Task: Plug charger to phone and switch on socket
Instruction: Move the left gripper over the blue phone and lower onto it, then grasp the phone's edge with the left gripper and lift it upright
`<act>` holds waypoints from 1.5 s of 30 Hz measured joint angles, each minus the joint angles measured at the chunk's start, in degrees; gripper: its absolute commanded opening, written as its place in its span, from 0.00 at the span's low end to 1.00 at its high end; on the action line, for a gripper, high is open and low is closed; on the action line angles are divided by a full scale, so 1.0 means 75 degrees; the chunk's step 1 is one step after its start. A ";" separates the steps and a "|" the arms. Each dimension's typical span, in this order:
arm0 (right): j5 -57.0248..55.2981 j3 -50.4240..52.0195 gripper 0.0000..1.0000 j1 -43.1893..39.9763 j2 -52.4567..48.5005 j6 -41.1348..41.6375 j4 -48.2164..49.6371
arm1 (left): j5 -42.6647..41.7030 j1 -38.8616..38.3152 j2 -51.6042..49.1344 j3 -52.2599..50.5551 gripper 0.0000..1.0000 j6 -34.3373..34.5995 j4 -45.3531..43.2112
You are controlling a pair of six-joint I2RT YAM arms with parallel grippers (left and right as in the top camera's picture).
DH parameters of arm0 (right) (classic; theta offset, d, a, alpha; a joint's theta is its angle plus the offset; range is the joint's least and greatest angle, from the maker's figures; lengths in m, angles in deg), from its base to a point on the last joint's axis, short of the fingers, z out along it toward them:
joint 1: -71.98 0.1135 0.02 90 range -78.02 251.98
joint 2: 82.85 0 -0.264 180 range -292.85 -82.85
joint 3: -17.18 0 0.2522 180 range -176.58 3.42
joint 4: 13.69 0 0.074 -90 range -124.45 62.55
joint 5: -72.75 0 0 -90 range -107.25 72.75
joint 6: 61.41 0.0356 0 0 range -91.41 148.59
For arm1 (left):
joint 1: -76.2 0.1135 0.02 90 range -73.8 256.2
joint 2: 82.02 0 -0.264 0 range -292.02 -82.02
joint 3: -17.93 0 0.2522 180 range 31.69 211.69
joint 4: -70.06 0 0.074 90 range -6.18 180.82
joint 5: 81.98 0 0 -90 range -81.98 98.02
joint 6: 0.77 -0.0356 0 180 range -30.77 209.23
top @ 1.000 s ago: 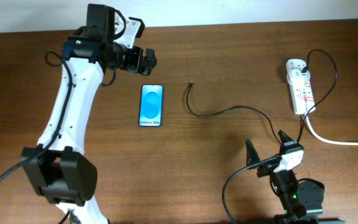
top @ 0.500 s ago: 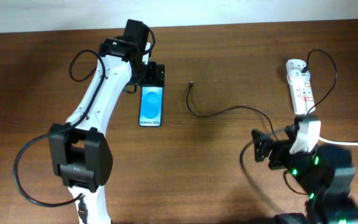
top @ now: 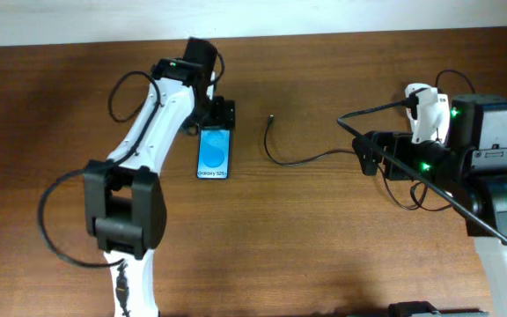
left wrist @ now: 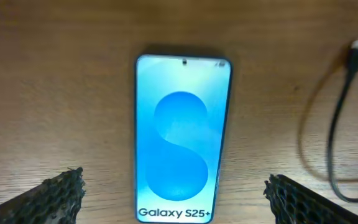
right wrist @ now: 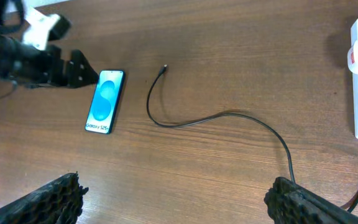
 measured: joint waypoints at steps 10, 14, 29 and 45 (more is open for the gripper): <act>0.0015 0.0000 0.98 0.0000 -0.0020 0.0003 -0.0312 | 0.0347 -0.0189 -0.1052 0.0000 0.99 0.0597 0.0020; 0.0015 0.0000 0.98 0.0000 -0.0041 0.0003 -0.0367 | 0.0347 -0.0189 -0.1317 -0.0003 0.99 0.0627 -0.0035; 0.0012 0.0000 0.98 0.0000 -0.0326 0.0006 -0.0481 | 0.0198 -0.0204 -0.1445 0.0038 0.79 0.0484 -0.0178; 0.0012 -0.0009 0.98 0.0000 -0.0332 0.0009 -0.0131 | -0.0152 0.0221 -0.2063 0.2693 0.50 0.0487 0.2130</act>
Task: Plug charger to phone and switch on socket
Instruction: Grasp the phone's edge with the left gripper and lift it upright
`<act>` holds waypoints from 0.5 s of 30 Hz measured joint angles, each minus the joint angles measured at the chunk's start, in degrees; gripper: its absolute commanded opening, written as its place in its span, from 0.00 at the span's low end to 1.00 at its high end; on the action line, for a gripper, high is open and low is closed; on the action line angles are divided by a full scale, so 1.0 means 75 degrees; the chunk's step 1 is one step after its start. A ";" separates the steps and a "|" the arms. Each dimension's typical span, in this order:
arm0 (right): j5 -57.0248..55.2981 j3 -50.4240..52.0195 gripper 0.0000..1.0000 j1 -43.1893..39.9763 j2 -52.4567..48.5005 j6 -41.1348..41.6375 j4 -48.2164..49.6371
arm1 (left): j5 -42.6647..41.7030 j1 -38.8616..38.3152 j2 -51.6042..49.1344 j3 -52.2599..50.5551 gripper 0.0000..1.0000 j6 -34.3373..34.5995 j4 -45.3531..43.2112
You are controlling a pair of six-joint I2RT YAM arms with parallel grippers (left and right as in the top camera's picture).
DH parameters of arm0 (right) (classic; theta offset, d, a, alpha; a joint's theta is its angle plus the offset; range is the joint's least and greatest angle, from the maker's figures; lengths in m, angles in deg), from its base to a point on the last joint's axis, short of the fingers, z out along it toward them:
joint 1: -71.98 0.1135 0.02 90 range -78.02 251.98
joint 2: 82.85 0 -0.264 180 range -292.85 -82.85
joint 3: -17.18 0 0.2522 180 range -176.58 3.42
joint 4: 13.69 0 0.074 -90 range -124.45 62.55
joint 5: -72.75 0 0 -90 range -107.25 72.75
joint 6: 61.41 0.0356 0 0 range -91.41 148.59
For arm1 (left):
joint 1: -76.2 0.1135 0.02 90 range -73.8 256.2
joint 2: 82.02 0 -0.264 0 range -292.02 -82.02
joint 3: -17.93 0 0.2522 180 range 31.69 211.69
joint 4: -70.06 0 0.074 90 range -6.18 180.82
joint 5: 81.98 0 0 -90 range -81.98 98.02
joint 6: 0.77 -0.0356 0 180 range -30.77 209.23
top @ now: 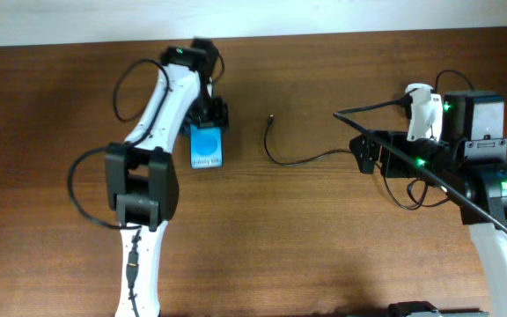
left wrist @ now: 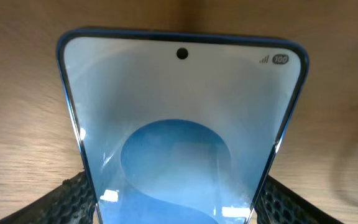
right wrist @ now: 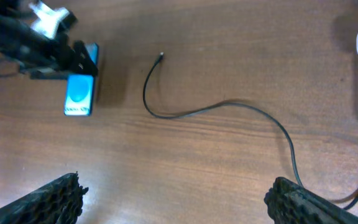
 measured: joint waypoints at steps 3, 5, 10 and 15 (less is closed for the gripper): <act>0.0003 0.0000 0.98 0.0000 -0.0020 0.0000 0.0087 | -0.0134 0.0146 0.0009 0.1192 0.00 0.0003 0.0586; 0.0000 0.0000 0.98 0.0000 -0.0035 -0.0003 0.0114 | -0.0490 0.0201 0.0009 0.1472 0.00 0.0006 0.0734; 0.0032 0.0000 0.98 0.0000 -0.0035 -0.0003 0.0210 | -0.2087 0.0210 0.0006 0.1472 0.00 0.0026 0.0898; 0.0061 0.0000 0.98 0.0000 -0.0035 0.0029 0.0227 | -0.4762 0.0239 0.0006 0.1480 0.00 0.1142 0.1661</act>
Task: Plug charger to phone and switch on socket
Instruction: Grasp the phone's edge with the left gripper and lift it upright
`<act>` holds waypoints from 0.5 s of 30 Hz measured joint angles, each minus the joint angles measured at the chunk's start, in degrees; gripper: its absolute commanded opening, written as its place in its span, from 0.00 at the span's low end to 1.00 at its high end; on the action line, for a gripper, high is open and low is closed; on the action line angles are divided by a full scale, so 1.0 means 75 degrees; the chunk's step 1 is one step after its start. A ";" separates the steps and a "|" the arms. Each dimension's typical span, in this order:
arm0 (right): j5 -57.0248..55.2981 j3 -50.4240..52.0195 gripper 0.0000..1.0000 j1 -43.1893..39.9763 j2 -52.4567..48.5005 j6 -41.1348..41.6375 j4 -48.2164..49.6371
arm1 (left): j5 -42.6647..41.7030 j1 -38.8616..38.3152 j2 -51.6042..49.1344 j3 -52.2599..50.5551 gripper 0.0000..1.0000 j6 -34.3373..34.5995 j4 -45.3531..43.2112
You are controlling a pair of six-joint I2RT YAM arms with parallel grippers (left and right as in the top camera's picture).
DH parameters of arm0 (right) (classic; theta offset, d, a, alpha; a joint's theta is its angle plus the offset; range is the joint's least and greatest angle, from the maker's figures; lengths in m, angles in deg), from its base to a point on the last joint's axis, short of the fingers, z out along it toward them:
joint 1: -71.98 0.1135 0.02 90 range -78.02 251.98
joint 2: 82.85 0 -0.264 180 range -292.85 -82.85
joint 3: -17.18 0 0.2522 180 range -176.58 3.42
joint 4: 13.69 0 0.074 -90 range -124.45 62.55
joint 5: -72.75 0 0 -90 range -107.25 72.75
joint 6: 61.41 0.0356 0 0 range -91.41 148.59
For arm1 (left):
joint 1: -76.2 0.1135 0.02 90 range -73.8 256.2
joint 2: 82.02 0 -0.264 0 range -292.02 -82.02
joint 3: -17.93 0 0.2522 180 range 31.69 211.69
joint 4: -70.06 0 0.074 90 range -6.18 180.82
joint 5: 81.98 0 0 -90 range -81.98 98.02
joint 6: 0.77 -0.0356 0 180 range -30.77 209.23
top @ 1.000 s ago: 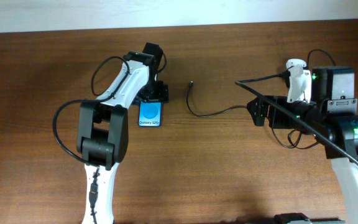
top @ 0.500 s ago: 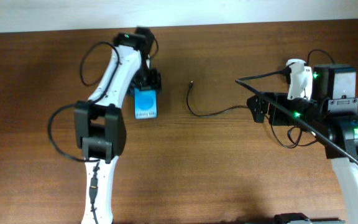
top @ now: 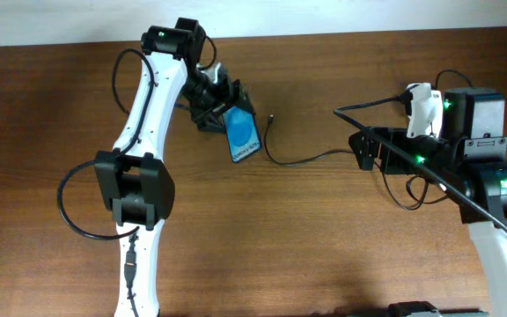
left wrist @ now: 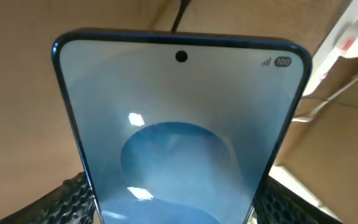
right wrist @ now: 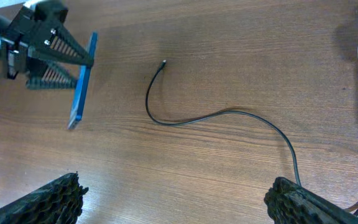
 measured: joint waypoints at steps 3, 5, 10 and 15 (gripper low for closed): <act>0.0117 0.0000 0.98 0.0000 0.0000 0.0000 -0.0003 | -0.0699 0.0058 0.0000 0.0000 0.00 0.1577 0.0580; 0.0175 0.0000 0.98 0.0000 0.0000 0.0003 -0.0003 | -0.1804 0.0195 0.0000 0.0000 0.00 0.2081 0.0589; 0.0195 0.0000 0.98 0.0000 0.0000 0.0000 -0.0009 | -0.3165 0.0621 0.0000 0.0000 0.00 0.3413 0.0589; 0.0195 0.0000 0.98 0.0000 0.0000 0.0003 -0.0047 | -0.5520 0.0781 0.0000 0.0000 0.00 0.3928 0.0592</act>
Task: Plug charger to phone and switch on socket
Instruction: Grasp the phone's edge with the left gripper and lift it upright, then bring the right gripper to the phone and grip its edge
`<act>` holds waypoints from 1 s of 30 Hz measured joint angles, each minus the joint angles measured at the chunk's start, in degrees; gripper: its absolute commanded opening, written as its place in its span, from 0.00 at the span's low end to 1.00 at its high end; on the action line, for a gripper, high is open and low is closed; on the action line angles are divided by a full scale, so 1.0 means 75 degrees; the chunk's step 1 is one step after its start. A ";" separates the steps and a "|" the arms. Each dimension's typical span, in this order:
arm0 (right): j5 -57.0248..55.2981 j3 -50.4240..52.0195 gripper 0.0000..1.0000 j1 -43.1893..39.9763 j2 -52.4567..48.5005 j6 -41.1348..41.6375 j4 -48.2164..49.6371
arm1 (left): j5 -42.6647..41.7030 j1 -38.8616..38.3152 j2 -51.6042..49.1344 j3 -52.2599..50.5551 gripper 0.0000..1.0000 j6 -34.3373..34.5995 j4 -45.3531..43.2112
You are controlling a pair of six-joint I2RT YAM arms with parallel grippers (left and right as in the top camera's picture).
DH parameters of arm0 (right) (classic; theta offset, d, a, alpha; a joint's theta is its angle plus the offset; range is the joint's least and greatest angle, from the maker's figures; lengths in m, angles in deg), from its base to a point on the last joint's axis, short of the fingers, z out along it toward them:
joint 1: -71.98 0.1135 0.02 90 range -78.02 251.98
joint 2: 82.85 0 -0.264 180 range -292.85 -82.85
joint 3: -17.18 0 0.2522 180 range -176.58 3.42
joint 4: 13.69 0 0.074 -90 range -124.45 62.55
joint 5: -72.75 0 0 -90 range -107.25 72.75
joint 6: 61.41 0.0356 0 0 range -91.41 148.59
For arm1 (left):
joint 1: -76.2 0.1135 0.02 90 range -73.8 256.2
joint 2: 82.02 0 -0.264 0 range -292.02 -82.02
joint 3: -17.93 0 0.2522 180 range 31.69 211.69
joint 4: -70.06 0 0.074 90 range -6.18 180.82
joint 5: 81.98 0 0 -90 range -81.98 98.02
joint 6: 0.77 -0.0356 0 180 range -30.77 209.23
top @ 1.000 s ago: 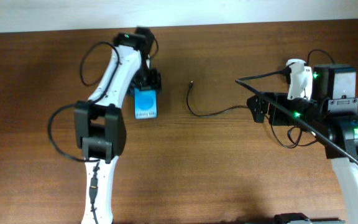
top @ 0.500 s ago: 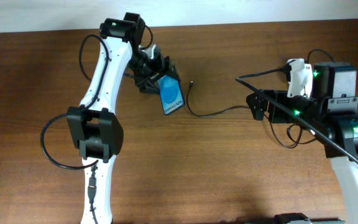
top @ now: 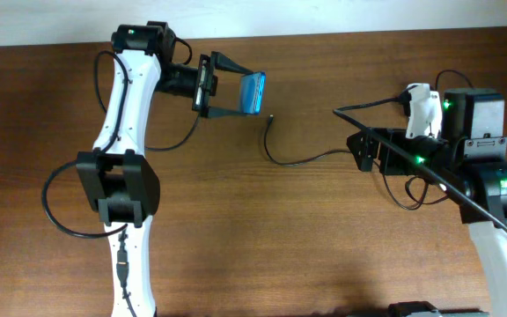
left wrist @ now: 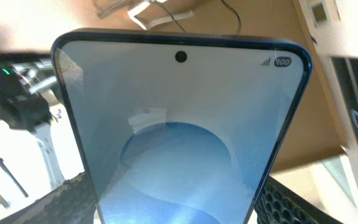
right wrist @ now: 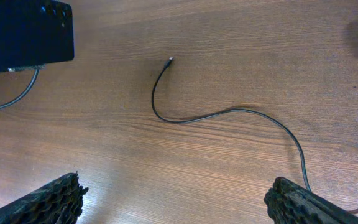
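The phone (top: pixel 255 88), with a blue lit screen, is held off the table on edge in my left gripper (top: pixel 250 93), which is shut on its sides. In the left wrist view the phone (left wrist: pixel 179 124) fills the frame between the mesh fingers (left wrist: pixel 67 202). The black charger cable (right wrist: pixel 229 112) lies curved on the wood, its plug tip (right wrist: pixel 168 61) free and just below the phone in the overhead view. My right gripper (right wrist: pixel 179 199) is open and empty above the cable's right end (top: pixel 341 155). The white socket (top: pixel 419 107) sits at the right.
The brown wooden table (top: pixel 262 229) carries only the cable and socket. A black part of the left arm (right wrist: pixel 23 31) shows at the top left of the right wrist view. The socket's edge is at that view's right border.
The left gripper has raised the phone and turned it from tilted low over the table to on edge, higher up, with the room behind it. The right arm has hardly moved.
The phone first lay flat on the table with my left gripper open over it. Then the gripper was shut on its sides at table level. Then the phone was off the table and tilted near the cable tip, and now it is held higher, on edge.
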 measured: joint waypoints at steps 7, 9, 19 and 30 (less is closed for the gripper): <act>0.0000 0.0000 0.98 0.0000 0.0000 0.0000 -0.0006 | -0.0557 -0.0006 0.0000 0.0000 0.00 0.0102 -0.0003; 0.0003 0.0000 0.98 0.0000 -0.0061 0.0219 0.0058 | -0.0023 -0.0006 0.0000 0.0000 0.00 0.0149 -0.0003; 0.1760 -0.0006 0.93 0.0015 -0.1705 0.1390 0.1142 | 0.4054 -0.0283 0.0000 0.0000 0.00 0.2022 -0.0009; 0.1973 -0.0006 0.69 0.2104 -0.3293 0.3794 0.3346 | 0.5112 -0.0883 0.0000 0.0000 0.00 0.2480 -0.0006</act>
